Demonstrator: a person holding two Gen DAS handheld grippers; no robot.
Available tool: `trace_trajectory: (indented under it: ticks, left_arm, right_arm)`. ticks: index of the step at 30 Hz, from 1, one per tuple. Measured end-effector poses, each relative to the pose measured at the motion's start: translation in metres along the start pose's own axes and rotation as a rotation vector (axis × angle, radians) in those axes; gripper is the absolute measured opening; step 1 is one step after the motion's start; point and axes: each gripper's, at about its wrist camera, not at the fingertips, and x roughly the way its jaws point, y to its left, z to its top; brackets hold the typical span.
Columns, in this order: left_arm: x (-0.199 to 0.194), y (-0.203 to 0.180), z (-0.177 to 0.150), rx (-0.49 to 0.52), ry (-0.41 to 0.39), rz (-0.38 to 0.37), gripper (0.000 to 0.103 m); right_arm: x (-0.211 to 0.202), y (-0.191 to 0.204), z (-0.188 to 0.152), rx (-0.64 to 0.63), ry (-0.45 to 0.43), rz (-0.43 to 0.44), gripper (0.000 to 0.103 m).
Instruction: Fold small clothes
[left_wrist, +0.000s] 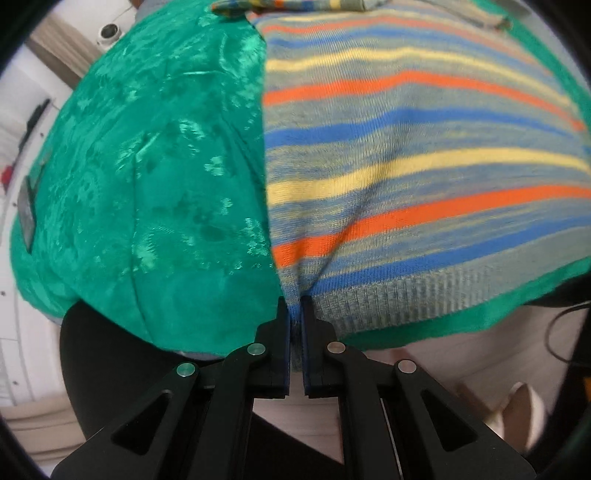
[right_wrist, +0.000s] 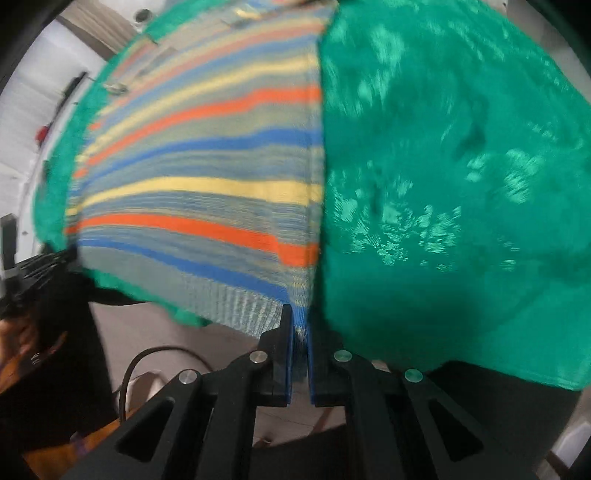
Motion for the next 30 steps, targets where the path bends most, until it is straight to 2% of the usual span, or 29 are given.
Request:
trace_trajectory:
  ticks: [5, 6, 7, 8, 9, 10, 11, 12, 14, 16, 17, 18, 19, 21, 23, 25, 27, 30]
  left_arm:
    - [0.004, -0.011, 0.001, -0.01, 0.002, 0.031, 0.007]
    - [0.002, -0.012, 0.0, -0.013, -0.002, 0.027, 0.007]
    - [-0.001, -0.011, -0.003, -0.018, -0.003, 0.018, 0.014]
    - [-0.005, -0.01, -0.013, -0.025, -0.007, 0.011, 0.028]
    - [-0.011, -0.004, -0.015, -0.035, -0.017, 0.009, 0.037]
    - [-0.019, 0.002, -0.018, -0.045, -0.035, 0.008, 0.053]
    - [-0.028, 0.008, -0.021, -0.057, -0.064, 0.008, 0.06]
    - [-0.041, 0.016, -0.024, -0.075, -0.104, 0.007, 0.061]
    - [-0.06, 0.031, -0.022, -0.118, -0.173, 0.01, 0.07]
    - [-0.075, 0.047, -0.015, -0.181, -0.263, 0.018, 0.075]
    - [-0.08, 0.055, -0.009, -0.213, -0.311, 0.024, 0.078]
    - [-0.08, 0.061, -0.002, -0.247, -0.356, 0.037, 0.08]
    - [-0.08, 0.062, 0.003, -0.276, -0.39, 0.046, 0.081]
    - [-0.071, 0.064, 0.011, -0.331, -0.465, 0.088, 0.081]
    - [-0.059, 0.06, 0.009, -0.36, -0.502, 0.156, 0.081]
    - [-0.049, 0.055, 0.001, -0.356, -0.518, 0.207, 0.081]
    - [-0.045, 0.064, -0.001, -0.354, -0.483, 0.2, 0.081]
    - [-0.047, 0.075, -0.003, -0.407, -0.494, 0.164, 0.084]
  right_arm:
    - [0.002, 0.012, 0.007, -0.016, 0.002, -0.029, 0.006]
    - [-0.004, 0.012, 0.006, -0.01, 0.001, -0.022, 0.013]
    - [-0.011, 0.01, 0.004, -0.002, 0.005, -0.02, 0.019]
    - [-0.018, 0.006, 0.002, 0.005, 0.012, -0.015, 0.031]
    - [-0.026, 0.005, 0.002, 0.009, 0.014, -0.017, 0.04]
    - [-0.039, 0.002, 0.002, 0.006, 0.003, -0.032, 0.043]
    - [-0.053, 0.0, 0.005, -0.002, -0.016, -0.059, 0.045]
    - [-0.07, -0.002, 0.009, -0.014, -0.042, -0.09, 0.045]
    - [-0.11, -0.001, 0.026, -0.058, -0.126, -0.173, 0.048]
    - [-0.145, 0.006, 0.054, -0.12, -0.24, -0.253, 0.057]
    - [-0.159, 0.014, 0.069, -0.16, -0.302, -0.279, 0.066]
    - [-0.167, 0.025, 0.085, -0.196, -0.351, -0.291, 0.073]
    - [-0.17, 0.04, 0.104, -0.242, -0.396, -0.286, 0.075]
    - [-0.163, 0.069, 0.145, -0.358, -0.456, -0.243, 0.076]
    - [-0.139, 0.094, 0.176, -0.453, -0.465, -0.188, 0.076]
    - [-0.103, 0.115, 0.208, -0.526, -0.442, -0.17, 0.076]
    - [-0.06, 0.128, 0.238, -0.552, -0.378, -0.186, 0.074]
    - [-0.011, 0.128, 0.265, -0.504, -0.332, -0.209, 0.073]
